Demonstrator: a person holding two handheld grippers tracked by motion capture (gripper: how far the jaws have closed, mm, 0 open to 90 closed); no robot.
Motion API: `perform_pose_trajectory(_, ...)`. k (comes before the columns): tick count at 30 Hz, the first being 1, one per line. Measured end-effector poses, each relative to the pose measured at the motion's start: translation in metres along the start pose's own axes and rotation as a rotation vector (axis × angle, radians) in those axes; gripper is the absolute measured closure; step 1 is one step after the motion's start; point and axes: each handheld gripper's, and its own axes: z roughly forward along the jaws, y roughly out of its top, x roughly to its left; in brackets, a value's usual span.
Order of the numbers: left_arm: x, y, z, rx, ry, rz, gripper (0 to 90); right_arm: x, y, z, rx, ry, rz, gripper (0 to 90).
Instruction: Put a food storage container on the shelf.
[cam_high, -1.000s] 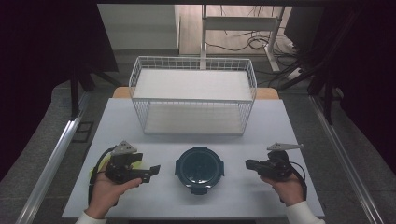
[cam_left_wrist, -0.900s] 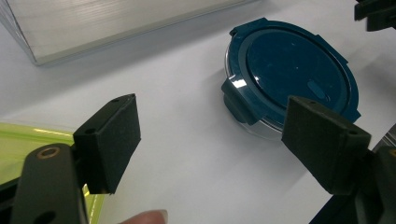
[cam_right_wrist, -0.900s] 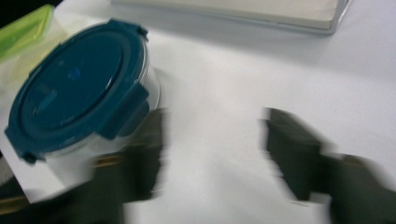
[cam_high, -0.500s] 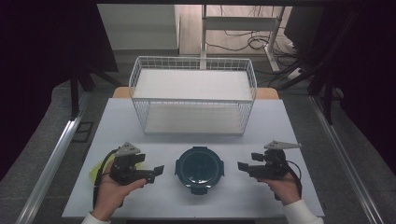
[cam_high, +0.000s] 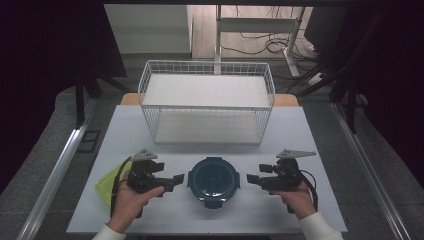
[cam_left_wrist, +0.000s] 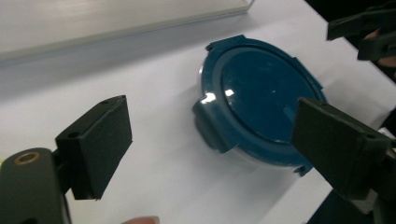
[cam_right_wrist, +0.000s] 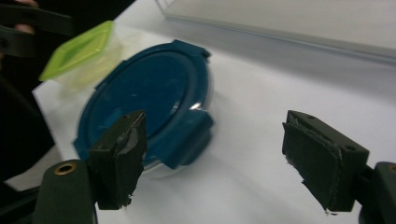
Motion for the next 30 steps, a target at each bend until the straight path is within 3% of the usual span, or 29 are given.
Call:
perform_pose_trajectory(9, 0.001, 0.003, 0.026, 0.054, -0.100, -0.058, 11.5, 0.006, -0.002, 0.012, 0.040, 0.058, 0.028, 21.1)
perform_pose_trajectory(14, 0.005, 0.004, 0.038, 0.073, -0.133, -0.083, 12.0, 0.008, -0.001, 0.024, 0.058, 0.093, 0.048, 21.1)
perform_pose_trajectory(21, 0.010, 0.001, 0.050, 0.103, -0.145, -0.114, 12.5, 0.007, 0.000, 0.044, 0.101, 0.129, 0.093, 19.1)
perform_pose_trajectory(30, 0.015, -0.003, 0.064, 0.136, -0.172, -0.137, 12.0, 0.002, 0.001, 0.058, 0.113, 0.163, 0.170, 17.7)
